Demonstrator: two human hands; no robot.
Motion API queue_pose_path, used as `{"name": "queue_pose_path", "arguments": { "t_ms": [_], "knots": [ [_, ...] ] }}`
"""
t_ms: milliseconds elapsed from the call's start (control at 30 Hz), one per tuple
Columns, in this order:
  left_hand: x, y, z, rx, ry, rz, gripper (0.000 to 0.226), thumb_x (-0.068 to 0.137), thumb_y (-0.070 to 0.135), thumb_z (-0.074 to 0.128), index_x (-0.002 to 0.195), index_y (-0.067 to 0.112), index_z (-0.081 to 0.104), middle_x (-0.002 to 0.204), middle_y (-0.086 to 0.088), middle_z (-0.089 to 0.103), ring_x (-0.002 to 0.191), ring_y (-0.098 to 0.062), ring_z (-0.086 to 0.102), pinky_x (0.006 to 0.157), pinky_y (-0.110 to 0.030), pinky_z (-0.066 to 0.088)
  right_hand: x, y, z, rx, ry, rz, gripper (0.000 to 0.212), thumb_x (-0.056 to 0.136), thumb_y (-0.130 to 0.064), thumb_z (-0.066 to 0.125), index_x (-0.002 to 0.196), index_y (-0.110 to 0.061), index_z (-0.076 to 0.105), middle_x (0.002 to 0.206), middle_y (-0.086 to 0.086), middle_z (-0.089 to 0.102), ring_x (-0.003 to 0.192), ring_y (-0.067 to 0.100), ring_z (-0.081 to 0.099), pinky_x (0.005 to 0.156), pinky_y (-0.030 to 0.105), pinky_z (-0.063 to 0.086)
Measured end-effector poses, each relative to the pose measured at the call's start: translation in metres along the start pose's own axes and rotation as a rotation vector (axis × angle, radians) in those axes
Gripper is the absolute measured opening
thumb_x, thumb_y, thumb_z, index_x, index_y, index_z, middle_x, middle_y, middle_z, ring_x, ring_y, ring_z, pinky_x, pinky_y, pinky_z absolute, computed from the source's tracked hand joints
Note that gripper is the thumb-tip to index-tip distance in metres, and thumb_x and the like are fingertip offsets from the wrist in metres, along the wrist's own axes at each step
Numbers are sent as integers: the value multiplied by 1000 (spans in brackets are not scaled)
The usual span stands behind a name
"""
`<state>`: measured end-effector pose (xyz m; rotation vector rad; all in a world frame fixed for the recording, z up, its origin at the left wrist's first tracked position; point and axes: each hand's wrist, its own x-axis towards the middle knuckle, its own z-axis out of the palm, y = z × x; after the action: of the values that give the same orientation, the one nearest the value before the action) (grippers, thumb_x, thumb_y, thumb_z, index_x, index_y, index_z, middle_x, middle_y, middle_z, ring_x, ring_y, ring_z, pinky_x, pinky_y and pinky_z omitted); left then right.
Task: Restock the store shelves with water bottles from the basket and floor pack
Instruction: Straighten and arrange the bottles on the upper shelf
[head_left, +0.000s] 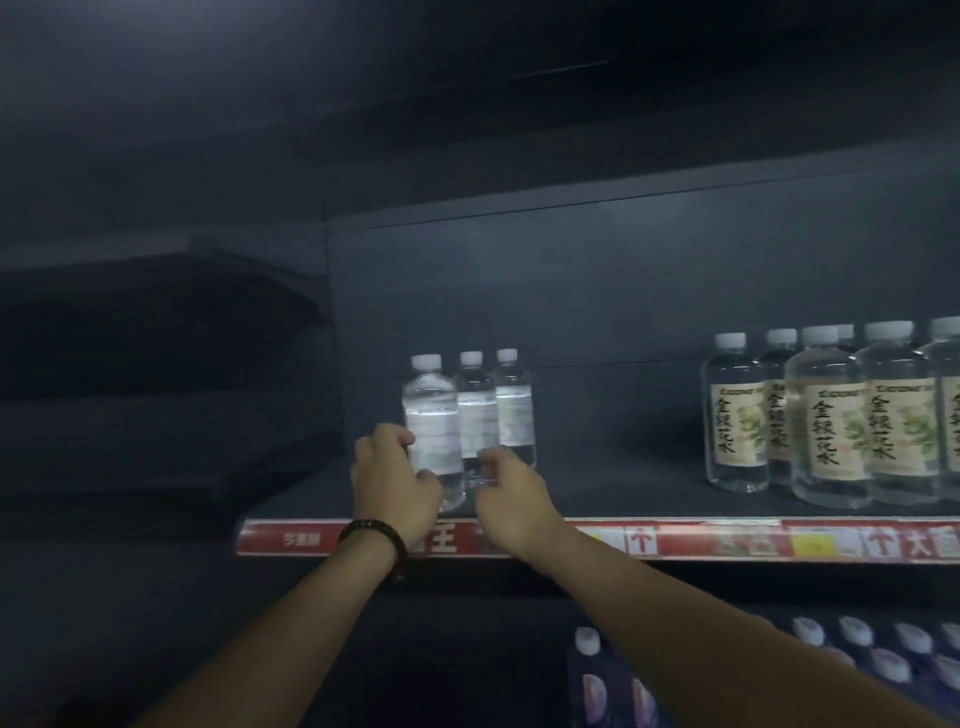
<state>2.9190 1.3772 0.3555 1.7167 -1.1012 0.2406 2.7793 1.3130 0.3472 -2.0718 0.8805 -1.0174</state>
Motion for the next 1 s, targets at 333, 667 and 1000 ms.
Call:
{"name": "queue_pose_path", "arguments": {
  "t_ms": [333,667,1000],
  "knots": [
    [10,-17,2,-332,-244,-159,43,93,22,74,126,27,46,114,13,63,101,-6,64,92,-34,56,61,14,42,214,-70,23,44,81,-12,51,122,-27,61,112,2,75,104,23,73,91,49,64],
    [13,2,23,-368,-308,-138,33,102,34,52,126,12,60,110,-5,70,92,-21,69,88,-44,60,21,17,-6,-21,53,-181,40,99,-19,58,137,-21,49,135,1,57,121,14,58,103,34,53],
    [8,44,74,-506,-464,-129,46,89,72,51,124,47,34,126,-4,69,109,-24,72,99,-51,57,-19,80,-79,-455,-1,-466,78,107,-22,53,170,-30,7,177,-13,-9,162,4,-4,131,25,13]
  ]
}}
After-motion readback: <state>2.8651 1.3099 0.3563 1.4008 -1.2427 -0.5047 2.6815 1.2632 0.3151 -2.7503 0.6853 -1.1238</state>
